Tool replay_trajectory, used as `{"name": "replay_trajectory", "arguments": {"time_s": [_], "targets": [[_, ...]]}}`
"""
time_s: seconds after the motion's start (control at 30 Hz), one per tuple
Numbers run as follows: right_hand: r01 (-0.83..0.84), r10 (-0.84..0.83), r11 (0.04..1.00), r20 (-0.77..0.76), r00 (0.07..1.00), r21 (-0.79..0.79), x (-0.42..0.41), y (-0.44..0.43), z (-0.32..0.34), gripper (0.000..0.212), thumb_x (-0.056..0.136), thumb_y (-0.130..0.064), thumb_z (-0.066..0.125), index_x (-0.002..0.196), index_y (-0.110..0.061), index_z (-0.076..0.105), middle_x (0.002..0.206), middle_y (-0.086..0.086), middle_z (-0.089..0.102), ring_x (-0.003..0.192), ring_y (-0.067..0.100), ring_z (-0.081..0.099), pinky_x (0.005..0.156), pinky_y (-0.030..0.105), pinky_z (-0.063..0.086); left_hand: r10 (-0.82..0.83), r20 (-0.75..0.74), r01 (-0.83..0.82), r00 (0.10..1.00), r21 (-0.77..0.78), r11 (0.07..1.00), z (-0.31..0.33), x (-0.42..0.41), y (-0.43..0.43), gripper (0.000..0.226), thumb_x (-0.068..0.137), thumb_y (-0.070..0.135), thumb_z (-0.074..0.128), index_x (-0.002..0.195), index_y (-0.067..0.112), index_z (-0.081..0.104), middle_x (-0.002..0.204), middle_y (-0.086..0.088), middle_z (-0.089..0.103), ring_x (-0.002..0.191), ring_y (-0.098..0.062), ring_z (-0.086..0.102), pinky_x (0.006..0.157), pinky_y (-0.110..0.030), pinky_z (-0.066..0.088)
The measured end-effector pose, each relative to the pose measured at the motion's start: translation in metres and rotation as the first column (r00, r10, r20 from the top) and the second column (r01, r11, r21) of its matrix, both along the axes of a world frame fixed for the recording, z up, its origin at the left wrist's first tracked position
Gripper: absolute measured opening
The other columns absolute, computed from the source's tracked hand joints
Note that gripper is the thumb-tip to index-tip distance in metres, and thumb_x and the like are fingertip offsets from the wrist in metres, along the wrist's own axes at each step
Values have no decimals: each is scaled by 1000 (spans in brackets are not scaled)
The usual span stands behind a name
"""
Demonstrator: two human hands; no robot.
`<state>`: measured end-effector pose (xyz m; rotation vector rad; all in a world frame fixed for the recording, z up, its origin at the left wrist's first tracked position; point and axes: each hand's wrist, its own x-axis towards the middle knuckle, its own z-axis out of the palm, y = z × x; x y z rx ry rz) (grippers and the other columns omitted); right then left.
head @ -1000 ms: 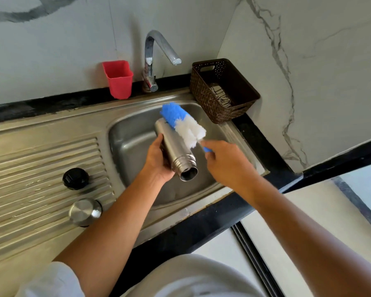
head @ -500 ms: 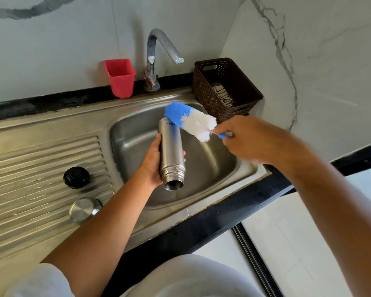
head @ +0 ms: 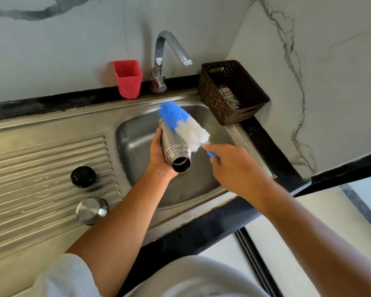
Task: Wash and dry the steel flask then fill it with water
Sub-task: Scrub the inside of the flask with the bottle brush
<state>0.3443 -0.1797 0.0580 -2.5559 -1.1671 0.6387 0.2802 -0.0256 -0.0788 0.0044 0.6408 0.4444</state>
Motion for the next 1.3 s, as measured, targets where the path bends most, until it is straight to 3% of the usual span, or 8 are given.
{"name": "replay_trajectory", "arguments": {"time_s": [0.2, 0.33, 0.5, 0.7, 0.87, 0.97, 1.17, 1.3], "targets": [[-56, 56, 998, -46, 997, -2, -23, -27, 7, 44, 110, -23, 44, 150, -40, 51, 79, -4, 65, 57, 8, 58, 54, 28, 51, 164, 47, -152, 985, -195, 969, 2, -1, 13, 60, 97, 61, 57, 130, 13, 67, 123, -12, 75, 122, -32, 68, 103, -49, 54], [54, -52, 997, -32, 998, 56, -11, -1, -14, 44, 110, -20, 41, 150, -35, 53, 118, 3, 72, 74, 10, 64, 69, 32, 58, 84, -10, -85, 996, -165, 983, 3, 12, -5, 57, 97, 57, 60, 127, 9, 67, 103, -14, 79, 101, -31, 73, 68, -39, 64], [-48, 45, 998, -85, 995, -37, -26, -29, 2, 46, 111, -23, 42, 153, -40, 46, 79, -5, 64, 55, 8, 57, 54, 23, 47, 148, 32, -144, 988, -110, 983, -9, 4, 10, 42, 100, 49, 60, 106, 10, 74, 96, -12, 79, 97, -30, 74, 100, -43, 55], [71, -69, 996, 55, 996, -45, 11, 21, -6, 38, 105, -13, 44, 140, -18, 60, 127, 10, 68, 102, 28, 66, 83, 38, 57, -111, 136, 121, 984, -73, 990, -9, 5, -15, 53, 102, 46, 58, 132, 3, 64, 129, -18, 68, 105, -31, 64, 81, -40, 61], [-97, 97, 981, -9, 995, -171, -25, -14, 9, 39, 105, -13, 44, 139, -27, 58, 102, 1, 72, 79, 16, 67, 68, 32, 58, -28, 84, 31, 996, -35, 999, -14, -11, 12, 40, 106, 35, 44, 108, 6, 72, 95, -13, 76, 80, -33, 75, 62, -44, 65], [-122, 138, 979, 88, 987, -165, -23, -7, -1, 45, 103, -13, 45, 144, -29, 53, 112, 4, 73, 94, 25, 71, 80, 42, 61, -83, 69, 85, 994, -18, 996, -7, -13, 2, 43, 104, 45, 51, 107, 8, 72, 91, -12, 76, 72, -30, 76, 59, -40, 65], [-276, 288, 957, 152, 946, -94, 14, 33, -46, 90, 83, -49, 82, 156, -27, 32, 121, 5, 68, 108, 31, 68, 87, 45, 58, -346, -22, 346, 938, 124, 930, 3, -19, -16, 49, 93, 50, 63, 120, 9, 69, 94, -12, 68, 73, -28, 69, 63, -36, 61], [-314, 311, 949, 78, 947, 37, 24, 37, -74, 92, 73, -76, 75, 150, -37, 42, 123, -8, 69, 108, 16, 67, 93, 41, 56, -316, -335, 428, 888, 349, 834, 1, -24, -7, 39, 99, 51, 53, 109, 20, 74, 107, -6, 76, 98, -26, 72, 87, -42, 57]]}}
